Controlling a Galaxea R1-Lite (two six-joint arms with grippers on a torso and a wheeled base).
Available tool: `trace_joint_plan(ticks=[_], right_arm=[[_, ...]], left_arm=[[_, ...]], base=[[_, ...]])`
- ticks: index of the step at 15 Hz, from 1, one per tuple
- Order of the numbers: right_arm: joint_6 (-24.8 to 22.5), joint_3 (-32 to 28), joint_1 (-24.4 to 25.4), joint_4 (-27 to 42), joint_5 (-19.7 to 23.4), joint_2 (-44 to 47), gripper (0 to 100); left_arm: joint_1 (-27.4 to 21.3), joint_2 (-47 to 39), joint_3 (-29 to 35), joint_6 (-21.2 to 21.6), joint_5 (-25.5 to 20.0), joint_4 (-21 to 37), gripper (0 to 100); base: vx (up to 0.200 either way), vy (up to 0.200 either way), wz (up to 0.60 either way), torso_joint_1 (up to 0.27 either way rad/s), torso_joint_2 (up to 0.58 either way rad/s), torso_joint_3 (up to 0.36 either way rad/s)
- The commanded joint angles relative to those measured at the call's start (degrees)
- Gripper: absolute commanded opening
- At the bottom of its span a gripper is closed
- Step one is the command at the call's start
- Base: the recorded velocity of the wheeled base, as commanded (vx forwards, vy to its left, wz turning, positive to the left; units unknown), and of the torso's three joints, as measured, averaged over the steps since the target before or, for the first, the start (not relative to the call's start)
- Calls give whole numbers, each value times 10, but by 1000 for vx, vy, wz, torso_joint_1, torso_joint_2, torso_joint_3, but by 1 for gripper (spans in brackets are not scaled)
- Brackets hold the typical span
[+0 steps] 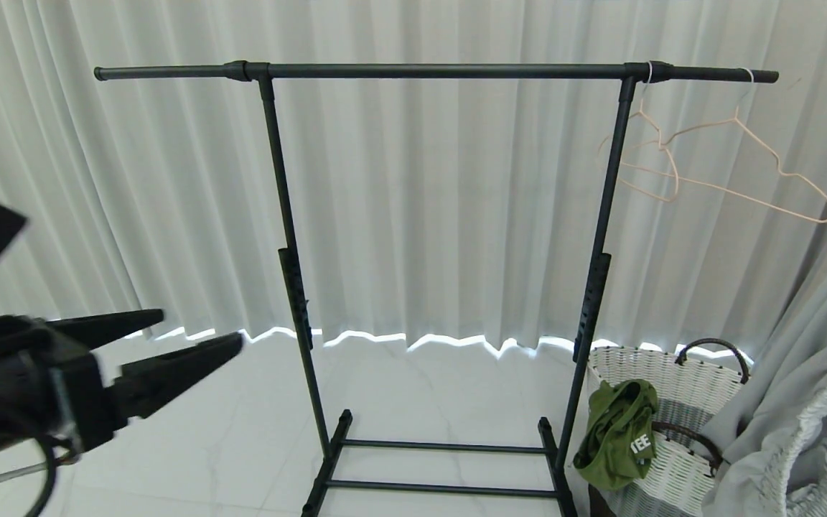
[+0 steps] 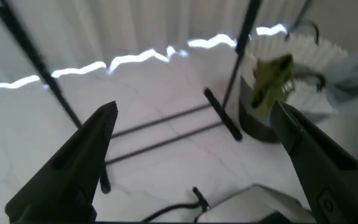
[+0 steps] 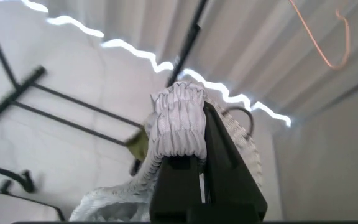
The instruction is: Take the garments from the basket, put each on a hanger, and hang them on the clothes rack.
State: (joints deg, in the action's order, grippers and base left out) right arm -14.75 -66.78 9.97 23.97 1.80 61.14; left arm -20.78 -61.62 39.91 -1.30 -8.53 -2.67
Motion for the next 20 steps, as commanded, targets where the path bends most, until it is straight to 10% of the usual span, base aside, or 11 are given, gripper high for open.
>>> trace_joint_plan(ticks=[1, 9, 14, 20], right_arm=[[18, -24, 32, -1, 0, 19, 0], [104, -39, 95, -10, 14, 15, 0], [118, -27, 112, -12, 14, 16, 0], [121, -25, 112, -11, 14, 12, 0]], left_arm=[[-173, -218, 52, -15, 92, -47, 100], [-435, -491, 206, -176, 92, -197, 100], [-471, -606, 378, -247, 91, -197, 100], [-447, -693, 440, -247, 97, -197, 100]], base=[[0, 0, 0, 0, 0, 0], [0, 0, 0, 0, 0, 0], [0, 0, 0, 0, 0, 0], [0, 0, 0, 0, 0, 0]])
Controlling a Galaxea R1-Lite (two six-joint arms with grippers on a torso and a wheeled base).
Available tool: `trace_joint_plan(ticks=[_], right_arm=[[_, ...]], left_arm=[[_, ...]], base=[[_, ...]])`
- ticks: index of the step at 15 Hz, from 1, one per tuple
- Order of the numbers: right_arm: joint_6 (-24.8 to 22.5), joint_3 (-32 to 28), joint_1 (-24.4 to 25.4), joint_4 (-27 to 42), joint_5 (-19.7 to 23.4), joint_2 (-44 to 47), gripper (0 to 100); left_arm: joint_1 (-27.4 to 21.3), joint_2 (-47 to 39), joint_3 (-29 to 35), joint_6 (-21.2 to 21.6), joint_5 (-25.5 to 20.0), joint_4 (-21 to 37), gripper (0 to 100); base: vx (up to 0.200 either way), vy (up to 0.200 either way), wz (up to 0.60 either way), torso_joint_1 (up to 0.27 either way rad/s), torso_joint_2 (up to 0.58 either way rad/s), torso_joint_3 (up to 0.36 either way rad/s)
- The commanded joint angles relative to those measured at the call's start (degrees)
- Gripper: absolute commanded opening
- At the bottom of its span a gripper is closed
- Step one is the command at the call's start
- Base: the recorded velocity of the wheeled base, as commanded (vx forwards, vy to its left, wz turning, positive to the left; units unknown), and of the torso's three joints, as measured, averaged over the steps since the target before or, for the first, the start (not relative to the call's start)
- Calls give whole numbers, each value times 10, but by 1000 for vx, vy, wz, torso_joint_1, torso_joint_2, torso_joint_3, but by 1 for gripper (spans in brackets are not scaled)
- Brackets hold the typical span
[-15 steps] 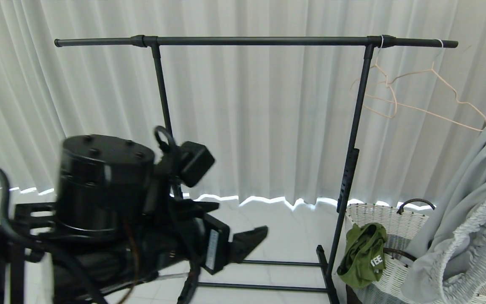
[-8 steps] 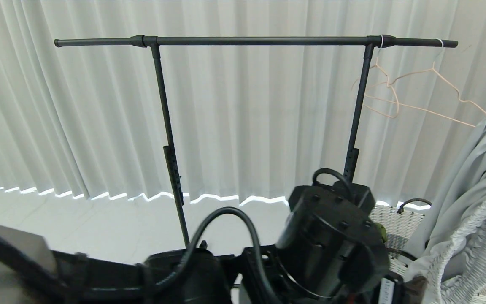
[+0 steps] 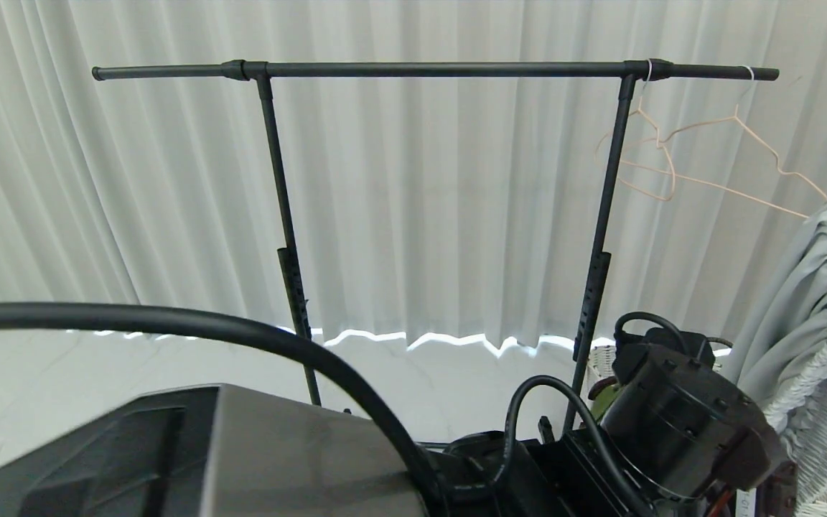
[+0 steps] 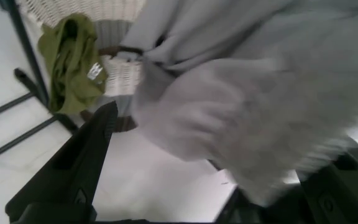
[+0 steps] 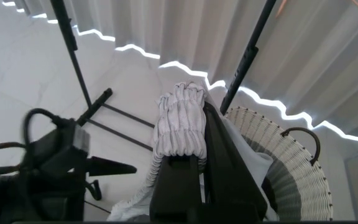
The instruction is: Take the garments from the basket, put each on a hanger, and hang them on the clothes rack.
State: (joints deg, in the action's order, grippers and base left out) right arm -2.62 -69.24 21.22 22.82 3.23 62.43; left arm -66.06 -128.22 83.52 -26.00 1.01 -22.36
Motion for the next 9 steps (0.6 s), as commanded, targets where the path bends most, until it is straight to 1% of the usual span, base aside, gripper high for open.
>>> trace_joint_plan(ticks=[1, 4, 5, 7, 9], right_arm=[[0, 0, 0, -1, 0, -1, 0], [1, 1, 0, 0, 0, -1, 0], [0, 0, 0, -1, 0, 1, 0], [1, 0, 0, -1, 0, 3, 0], [1, 2, -3, 0, -2, 5, 0]], left_arm=[[7, -27, -4, 0, 2, -1, 100], [12, -24, -22, -1, 3, -1, 100], [11, -19, -28, -1, 4, -1, 0], [12, -9, -41, -1, 6, -1, 0], [12, 7, -73, 3, 39, -1, 0]], base=[[0, 0, 0, 0, 0, 0], [0, 0, 0, 0, 0, 0], [0, 0, 0, 0, 0, 0], [0, 0, 0, 0, 0, 0], [0, 0, 0, 0, 0, 0]])
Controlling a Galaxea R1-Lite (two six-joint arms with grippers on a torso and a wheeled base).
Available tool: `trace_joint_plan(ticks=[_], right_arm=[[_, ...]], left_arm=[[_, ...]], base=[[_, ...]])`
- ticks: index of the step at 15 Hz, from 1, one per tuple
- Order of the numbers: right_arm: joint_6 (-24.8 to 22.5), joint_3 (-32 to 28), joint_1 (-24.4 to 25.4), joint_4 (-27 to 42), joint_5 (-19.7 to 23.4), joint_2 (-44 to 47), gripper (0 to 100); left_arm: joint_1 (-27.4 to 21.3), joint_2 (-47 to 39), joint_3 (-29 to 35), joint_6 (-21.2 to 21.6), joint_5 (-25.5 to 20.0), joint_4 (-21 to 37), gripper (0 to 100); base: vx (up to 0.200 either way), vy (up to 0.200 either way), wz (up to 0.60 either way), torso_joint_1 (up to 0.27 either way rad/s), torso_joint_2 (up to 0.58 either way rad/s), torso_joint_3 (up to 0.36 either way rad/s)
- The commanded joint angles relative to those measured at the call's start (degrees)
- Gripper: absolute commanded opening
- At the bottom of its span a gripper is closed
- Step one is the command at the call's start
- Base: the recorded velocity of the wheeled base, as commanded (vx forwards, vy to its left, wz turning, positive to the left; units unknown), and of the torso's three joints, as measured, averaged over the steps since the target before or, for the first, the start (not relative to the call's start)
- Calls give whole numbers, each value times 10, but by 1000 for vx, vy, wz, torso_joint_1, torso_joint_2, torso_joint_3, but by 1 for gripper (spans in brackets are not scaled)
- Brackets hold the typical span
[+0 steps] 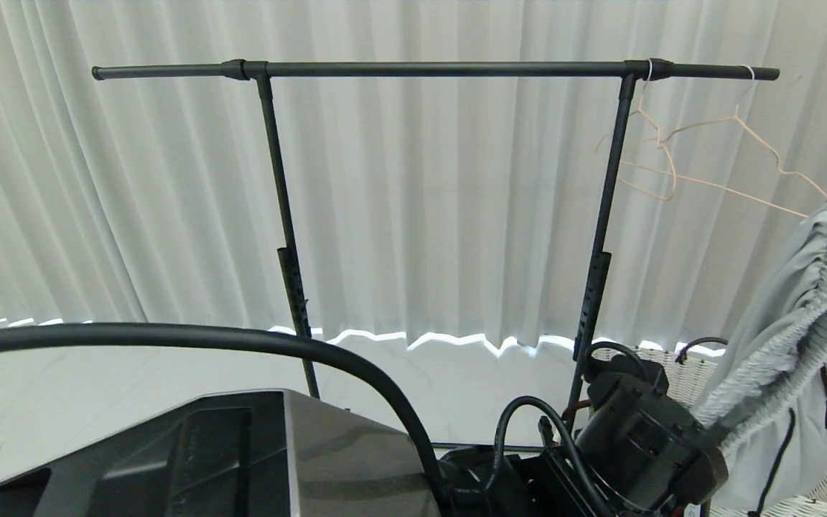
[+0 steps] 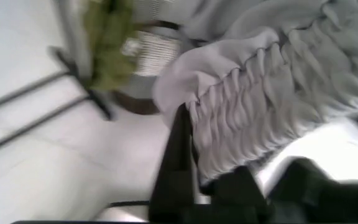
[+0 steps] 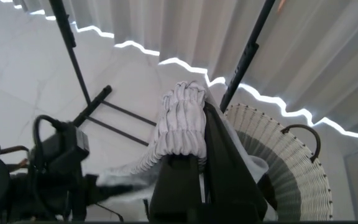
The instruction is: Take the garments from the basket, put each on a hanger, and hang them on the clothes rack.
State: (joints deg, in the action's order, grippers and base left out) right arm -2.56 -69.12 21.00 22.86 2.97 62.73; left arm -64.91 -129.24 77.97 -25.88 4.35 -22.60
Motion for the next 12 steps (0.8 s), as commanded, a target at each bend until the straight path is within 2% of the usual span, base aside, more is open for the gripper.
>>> trace_joint_plan(ticks=[1, 2, 3, 5, 7, 9, 12], right_arm=[[-1, 7, -3, -1, -2, 2, 0], [-1, 14, -6, -2, -3, 2, 0], [-2, 20, -12, -9, -3, 2, 0], [-3, 21, -30, -32, -2, 5, 0], [-32, 21, -54, -100, -1, 19, 0], [-47, 20, -54, -140, -1, 31, 0], [-69, 17, -54, -201, 4, 46, 0]], left_arm=[[1, 18, -37, 14, 47, -11, 0], [8, 19, -57, 18, 94, -46, 0], [12, 30, -77, 21, 116, -82, 0], [22, 73, -99, 22, 113, -97, 0], [49, 131, -102, 23, 121, -97, 0], [67, 179, -106, 25, 123, -85, 0], [74, 282, -112, 26, 119, -3, 0]], base=[[0, 0, 0, 0, 0, 0], [0, 0, 0, 0, 0, 0], [0, 0, 0, 0, 0, 0], [0, 0, 0, 0, 0, 0], [0, 0, 0, 0, 0, 0], [0, 0, 0, 0, 0, 0], [0, 0, 0, 0, 0, 0]])
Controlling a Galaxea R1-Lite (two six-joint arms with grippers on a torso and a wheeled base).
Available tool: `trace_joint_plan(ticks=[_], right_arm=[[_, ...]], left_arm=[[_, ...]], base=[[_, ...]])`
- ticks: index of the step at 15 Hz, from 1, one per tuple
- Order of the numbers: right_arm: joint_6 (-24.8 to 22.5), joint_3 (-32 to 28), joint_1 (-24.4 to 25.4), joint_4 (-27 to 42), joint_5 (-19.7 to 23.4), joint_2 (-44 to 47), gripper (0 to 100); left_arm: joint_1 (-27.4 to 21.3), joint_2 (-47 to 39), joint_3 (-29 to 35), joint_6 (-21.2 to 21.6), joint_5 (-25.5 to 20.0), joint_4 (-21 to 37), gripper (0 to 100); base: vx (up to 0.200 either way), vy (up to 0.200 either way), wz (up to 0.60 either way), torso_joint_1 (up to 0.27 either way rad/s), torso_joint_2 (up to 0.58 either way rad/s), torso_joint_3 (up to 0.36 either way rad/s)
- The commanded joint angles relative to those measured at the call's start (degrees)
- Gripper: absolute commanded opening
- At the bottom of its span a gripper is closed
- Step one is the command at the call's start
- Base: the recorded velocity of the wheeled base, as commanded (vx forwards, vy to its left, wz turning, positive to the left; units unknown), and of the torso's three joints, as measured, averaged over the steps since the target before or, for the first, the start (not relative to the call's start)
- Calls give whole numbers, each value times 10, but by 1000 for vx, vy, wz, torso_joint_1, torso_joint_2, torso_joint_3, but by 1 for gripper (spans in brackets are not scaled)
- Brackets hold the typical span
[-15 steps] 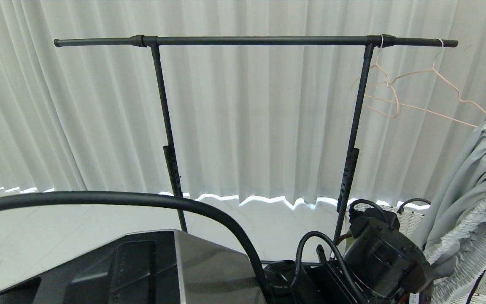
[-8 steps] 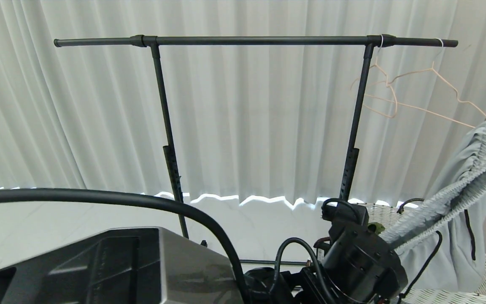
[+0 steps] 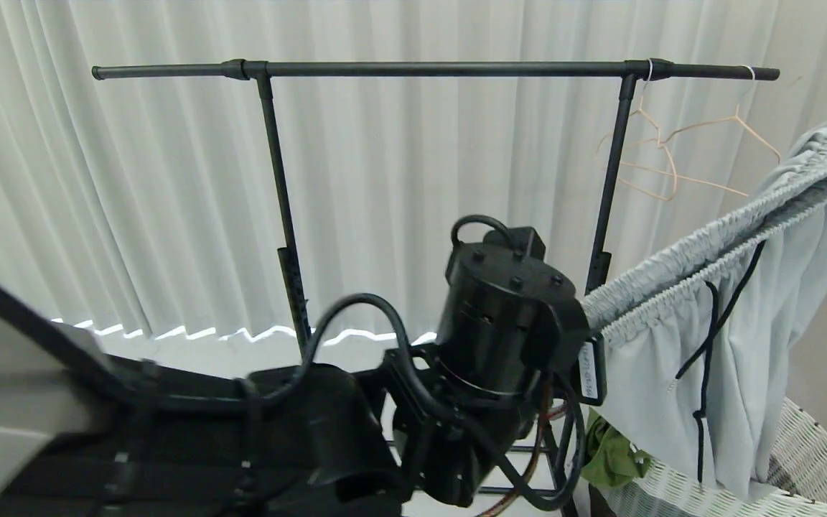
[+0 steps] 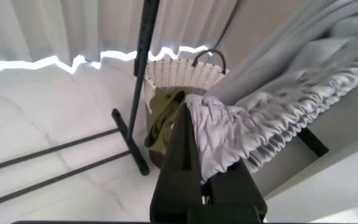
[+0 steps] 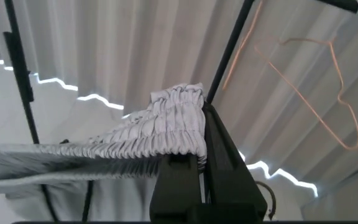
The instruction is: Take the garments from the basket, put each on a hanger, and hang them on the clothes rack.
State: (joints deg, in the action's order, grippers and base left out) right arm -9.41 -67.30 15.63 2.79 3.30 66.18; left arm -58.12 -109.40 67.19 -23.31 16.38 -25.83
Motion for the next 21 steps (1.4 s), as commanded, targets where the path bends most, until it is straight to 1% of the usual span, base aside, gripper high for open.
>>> trace_joint_plan(ticks=[1, 2, 3, 5, 6, 7, 9, 10, 11, 12, 15, 16, 17, 18, 19, 20, 21], right_arm=[[-5, -3, 2, -5, 3, 12, 0], [-11, -3, 6, -6, 14, 11, 0], [-16, -2, 12, -4, 22, 10, 0], [-35, 1, 17, -2, 25, 10, 0], [-42, 1, 28, -1, 26, 11, 0], [-42, 2, 48, 4, 26, 15, 0], [-42, 2, 85, 15, 25, 29, 0], [-42, 2, 101, 15, 23, 43, 0], [-42, 0, 107, 13, 22, 55, 0], [-42, -2, 111, 14, 22, 68, 0], [-39, -2, 123, 14, 23, 85, 0], [-39, -1, 128, 14, 24, 87, 0], [-38, 0, 128, 14, 25, 86, 0], [-34, 0, 135, 16, 24, 82, 0], [-28, 0, 136, 18, 22, 78, 0], [-27, 0, 136, 22, 21, 75, 0], [-25, -5, 135, 53, 14, 65, 0]], left_arm=[[6, 106, -5, 0, -3, 52, 0], [5, 156, -9, 0, -8, 109, 0], [3, 194, -13, 1, -15, 149, 0], [3, 263, -26, 2, -25, 244, 0], [3, 301, -38, 2, -28, 295, 0], [-1, 334, -50, 2, -28, 330, 0], [-13, 391, -46, 5, -28, 381, 0], [-12, 414, -48, 13, -23, 400, 0], [-8, 430, -49, 27, -18, 403, 0], [-1, 438, -44, 52, -8, 403, 0], [64, 432, -38, 153, 35, 407, 0], [91, 427, -41, 172, 36, 408, 0], [98, 422, -38, 174, 37, 408, 0], [119, 397, -7, 179, 39, 408, 0], [129, 374, 26, 186, 39, 408, 0], [133, 364, 40, 188, 39, 409, 0], [145, 341, 64, 199, 38, 416, 0]], base=[[0, 0, 0, 0, 0, 0], [0, 0, 0, 0, 0, 0], [0, 0, 0, 0, 0, 0], [0, 0, 0, 0, 0, 0], [0, 0, 0, 0, 0, 0], [0, 0, 0, 0, 0, 0], [0, 0, 0, 0, 0, 0], [0, 0, 0, 0, 0, 0], [0, 0, 0, 0, 0, 0], [0, 0, 0, 0, 0, 0], [0, 0, 0, 0, 0, 0], [0, 0, 0, 0, 0, 0], [0, 0, 0, 0, 0, 0], [0, 0, 0, 0, 0, 0], [0, 0, 0, 0, 0, 0], [0, 0, 0, 0, 0, 0], [0, 0, 0, 0, 0, 0]])
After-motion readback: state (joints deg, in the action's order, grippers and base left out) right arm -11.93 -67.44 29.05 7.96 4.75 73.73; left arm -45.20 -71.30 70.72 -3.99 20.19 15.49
